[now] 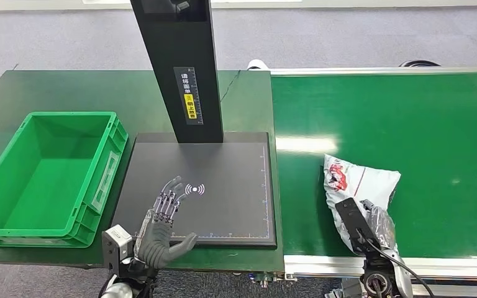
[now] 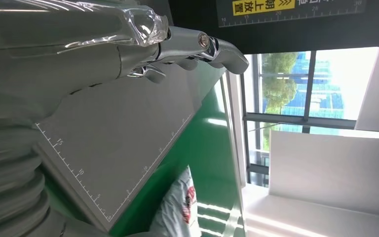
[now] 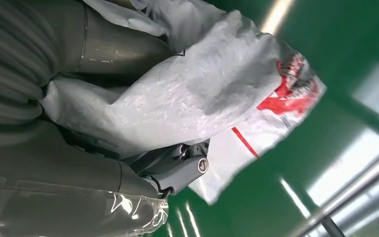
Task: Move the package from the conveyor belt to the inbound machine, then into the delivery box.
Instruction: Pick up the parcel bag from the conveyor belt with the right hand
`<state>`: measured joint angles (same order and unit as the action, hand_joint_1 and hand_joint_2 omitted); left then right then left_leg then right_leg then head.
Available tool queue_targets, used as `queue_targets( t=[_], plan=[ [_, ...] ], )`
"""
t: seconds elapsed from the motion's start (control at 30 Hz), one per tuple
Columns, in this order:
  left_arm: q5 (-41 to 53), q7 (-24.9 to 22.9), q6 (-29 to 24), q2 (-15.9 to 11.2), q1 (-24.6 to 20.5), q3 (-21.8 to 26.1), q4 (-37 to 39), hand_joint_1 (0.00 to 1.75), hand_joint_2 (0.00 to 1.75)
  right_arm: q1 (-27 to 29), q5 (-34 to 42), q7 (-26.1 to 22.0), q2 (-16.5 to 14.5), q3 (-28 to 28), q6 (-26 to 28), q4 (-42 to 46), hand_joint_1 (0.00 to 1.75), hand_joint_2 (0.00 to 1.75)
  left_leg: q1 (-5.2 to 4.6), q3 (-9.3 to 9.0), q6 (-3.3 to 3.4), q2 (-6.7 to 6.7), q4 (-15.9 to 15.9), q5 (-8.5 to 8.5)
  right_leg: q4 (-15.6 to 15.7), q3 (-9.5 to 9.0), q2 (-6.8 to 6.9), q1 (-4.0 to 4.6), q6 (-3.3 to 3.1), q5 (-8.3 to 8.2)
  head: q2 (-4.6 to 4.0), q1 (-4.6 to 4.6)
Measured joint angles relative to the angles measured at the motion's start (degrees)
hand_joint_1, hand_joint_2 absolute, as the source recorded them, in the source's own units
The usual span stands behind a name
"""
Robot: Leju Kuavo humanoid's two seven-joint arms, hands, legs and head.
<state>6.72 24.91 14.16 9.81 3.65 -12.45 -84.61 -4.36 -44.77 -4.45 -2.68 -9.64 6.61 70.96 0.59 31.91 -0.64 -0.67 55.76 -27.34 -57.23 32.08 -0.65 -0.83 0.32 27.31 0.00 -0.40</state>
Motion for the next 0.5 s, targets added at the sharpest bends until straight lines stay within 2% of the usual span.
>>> queue_targets(
  t=[0.27, 0.5],
  plan=[
    [-0.05, 1.04, -0.13, 0.00, 0.37, 0.21, -0.31, 0.00, 1.75, 1.35, 6.18, -8.66, -1.69, -1.67, 9.25, 6.43, 1.75, 1.75, 0.00, 0.02, 0.00, 0.00, 0.00, 0.00, 0.00, 0.02, 0.00, 0.00, 0.00, 0.00, 0.00, -0.01],
    [-0.40, 2.41, 0.06, -0.08, -0.09, 0.01, 0.07, 0.00, 1.75, 2.03, 7.56, -17.56, -2.00, 0.41, 8.53, 11.64, 1.75, 1.75, 0.00, 0.03, 0.00, 0.01, 0.00, 0.00, 0.00, 0.04, -0.01, 0.00, 0.00, 0.00, 0.00, 0.00]
  ],
)
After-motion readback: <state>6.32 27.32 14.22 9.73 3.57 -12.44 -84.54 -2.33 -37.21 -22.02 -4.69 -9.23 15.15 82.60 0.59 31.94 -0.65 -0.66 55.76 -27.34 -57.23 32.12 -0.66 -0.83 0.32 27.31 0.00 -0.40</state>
